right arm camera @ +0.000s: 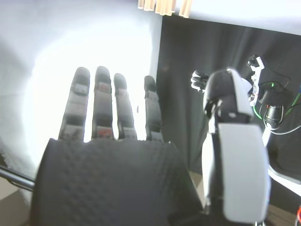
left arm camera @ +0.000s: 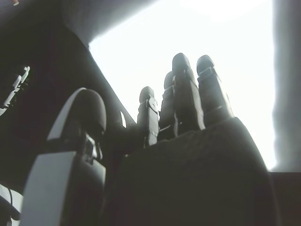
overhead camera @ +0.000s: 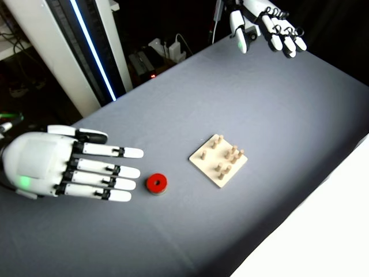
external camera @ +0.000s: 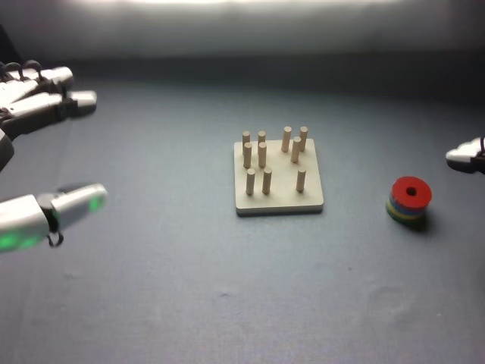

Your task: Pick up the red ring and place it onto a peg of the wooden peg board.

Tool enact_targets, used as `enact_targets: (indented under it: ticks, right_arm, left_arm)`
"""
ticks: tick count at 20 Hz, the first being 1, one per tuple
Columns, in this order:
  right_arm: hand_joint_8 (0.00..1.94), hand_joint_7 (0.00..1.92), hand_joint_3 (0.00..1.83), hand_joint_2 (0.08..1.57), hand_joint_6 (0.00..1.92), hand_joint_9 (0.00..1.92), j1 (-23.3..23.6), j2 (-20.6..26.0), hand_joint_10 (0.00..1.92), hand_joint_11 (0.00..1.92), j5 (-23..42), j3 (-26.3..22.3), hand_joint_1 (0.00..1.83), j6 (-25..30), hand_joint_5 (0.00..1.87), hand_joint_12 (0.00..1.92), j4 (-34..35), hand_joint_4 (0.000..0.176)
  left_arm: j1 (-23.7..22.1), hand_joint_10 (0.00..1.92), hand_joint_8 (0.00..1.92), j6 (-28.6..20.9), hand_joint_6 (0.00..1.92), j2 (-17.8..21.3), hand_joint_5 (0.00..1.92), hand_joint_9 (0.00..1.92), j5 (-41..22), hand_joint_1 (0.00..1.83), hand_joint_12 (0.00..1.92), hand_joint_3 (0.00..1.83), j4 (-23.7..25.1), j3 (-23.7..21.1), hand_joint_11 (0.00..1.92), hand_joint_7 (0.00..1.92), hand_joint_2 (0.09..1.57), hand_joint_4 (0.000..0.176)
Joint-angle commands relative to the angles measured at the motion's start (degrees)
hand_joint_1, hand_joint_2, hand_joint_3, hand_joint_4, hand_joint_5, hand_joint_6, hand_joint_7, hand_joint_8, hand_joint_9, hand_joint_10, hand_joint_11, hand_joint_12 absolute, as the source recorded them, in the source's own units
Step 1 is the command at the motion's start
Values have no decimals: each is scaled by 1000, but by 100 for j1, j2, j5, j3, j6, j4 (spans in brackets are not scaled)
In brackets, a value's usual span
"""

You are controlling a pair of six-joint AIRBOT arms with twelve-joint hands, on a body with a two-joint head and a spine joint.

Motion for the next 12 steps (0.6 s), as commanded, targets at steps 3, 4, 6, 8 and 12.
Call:
enact_targets:
  ticks: [3, 4, 6, 8, 12]
  right_arm:
    - [2, 437, 1, 1208, 4, 418, 174, -60, 1, 237, 558, 90, 763, 35, 425, 446, 21, 0]
    - [0, 439, 0, 1217, 3, 416, 250, -82, 1, 267, 465, 122, 755, 43, 417, 372, -52, 0]
    - [0, 434, 4, 1218, 0, 409, 526, -157, 0, 285, 180, 233, 782, 58, 406, 282, -275, 0]
    - [5, 450, 0, 1188, 6, 420, 840, -263, 4, 266, -187, 381, 884, 85, 423, 280, -504, 0]
    - [0, 521, 0, 1081, 0, 512, 1516, -609, 0, 164, -1149, 874, 942, 361, 473, 790, -1037, 52]
  left_arm:
    - [-56, 20, 0, -46, 0, -43, 444, 171, -697, 550, 756, 3, 21, 35, 0, 202, 1045, 0]
    - [-56, 14, 1, -46, 5, -45, 454, 162, -694, 542, 757, 2, 21, 40, 0, 202, 1043, 0]
    - [-55, 6, 0, -46, 1, -43, 458, 164, -689, 575, 755, 0, 21, 47, 0, 201, 1037, 0]
    - [-55, 10, 5, -47, 2, -46, 462, 179, -686, 579, 757, 0, 22, 52, 0, 214, 1036, 0]
    - [-55, 3, 2, -65, 4, -79, 484, 181, -646, 598, 758, 0, 25, 68, 0, 224, 1044, 0]
